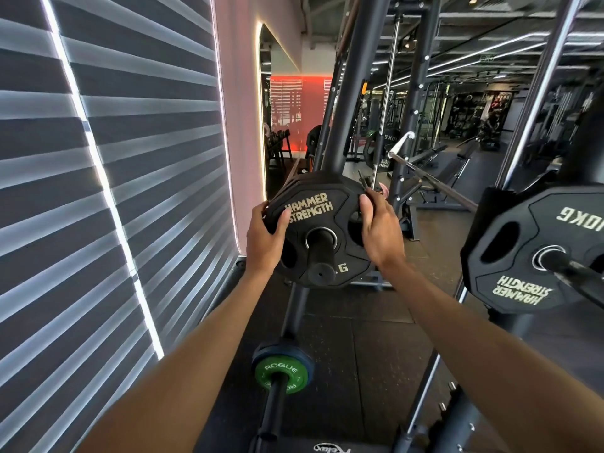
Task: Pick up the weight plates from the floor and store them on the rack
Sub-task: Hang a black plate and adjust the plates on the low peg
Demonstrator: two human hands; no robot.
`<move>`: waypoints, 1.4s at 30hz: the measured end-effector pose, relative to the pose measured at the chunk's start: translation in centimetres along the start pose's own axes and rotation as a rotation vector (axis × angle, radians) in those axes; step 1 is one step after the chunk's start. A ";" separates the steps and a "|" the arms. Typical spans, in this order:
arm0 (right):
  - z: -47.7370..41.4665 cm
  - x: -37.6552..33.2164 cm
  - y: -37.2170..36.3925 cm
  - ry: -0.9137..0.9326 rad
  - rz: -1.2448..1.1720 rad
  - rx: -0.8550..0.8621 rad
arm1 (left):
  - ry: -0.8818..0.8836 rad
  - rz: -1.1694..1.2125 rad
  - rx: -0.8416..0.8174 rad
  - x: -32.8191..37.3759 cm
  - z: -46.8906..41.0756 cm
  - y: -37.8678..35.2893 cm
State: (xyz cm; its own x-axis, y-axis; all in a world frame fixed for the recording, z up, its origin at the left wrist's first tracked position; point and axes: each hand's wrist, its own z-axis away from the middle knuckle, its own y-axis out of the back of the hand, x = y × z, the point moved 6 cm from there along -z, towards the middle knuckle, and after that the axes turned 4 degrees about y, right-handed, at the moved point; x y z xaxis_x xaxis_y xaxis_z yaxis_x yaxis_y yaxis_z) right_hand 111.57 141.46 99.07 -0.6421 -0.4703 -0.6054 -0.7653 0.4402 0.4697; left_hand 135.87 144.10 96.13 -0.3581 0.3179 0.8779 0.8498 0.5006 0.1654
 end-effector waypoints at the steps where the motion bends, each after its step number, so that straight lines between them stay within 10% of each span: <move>1: 0.0 -0.8 0.5 0.013 0.016 0.000 | -0.008 -0.014 0.019 0.3 -0.1 0.3; 14: -2.4 -21.5 -10.2 0.297 -0.079 -0.253 | -0.071 -0.288 0.144 5.2 -6.0 14.1; 29: 15.9 -19.0 -53.6 0.132 0.259 -1.392 | 0.601 -0.894 -0.393 -32.2 -8.3 35.0; 42: 16.2 -3.5 -72.6 -0.332 0.239 -1.567 | 0.840 -0.895 -0.981 -57.1 -14.9 27.0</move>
State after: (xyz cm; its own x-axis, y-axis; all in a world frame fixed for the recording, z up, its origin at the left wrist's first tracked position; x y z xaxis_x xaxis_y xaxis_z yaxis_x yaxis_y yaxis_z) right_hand 170.15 123.50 56.69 -0.8685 -0.2401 -0.4337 -0.0811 -0.7942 0.6022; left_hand 184.99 127.46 57.11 -0.8381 -0.4721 0.2734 0.5177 -0.5301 0.6715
